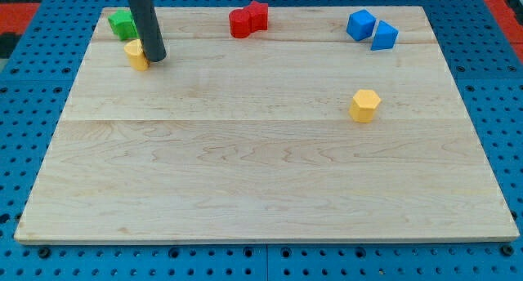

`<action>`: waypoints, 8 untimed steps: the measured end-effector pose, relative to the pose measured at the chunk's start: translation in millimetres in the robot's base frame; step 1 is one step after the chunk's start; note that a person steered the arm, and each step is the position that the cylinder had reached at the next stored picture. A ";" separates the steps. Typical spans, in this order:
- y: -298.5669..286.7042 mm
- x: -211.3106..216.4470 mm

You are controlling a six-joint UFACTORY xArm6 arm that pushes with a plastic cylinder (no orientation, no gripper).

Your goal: Push the yellow heart below to the green circle

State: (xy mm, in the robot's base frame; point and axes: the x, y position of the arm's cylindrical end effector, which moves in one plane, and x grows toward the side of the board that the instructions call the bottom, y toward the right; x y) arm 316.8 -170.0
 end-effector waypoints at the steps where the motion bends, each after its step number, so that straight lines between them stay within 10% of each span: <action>1: -1.8 6.6; 4: -94.2 20.3; 8: -38.1 -5.5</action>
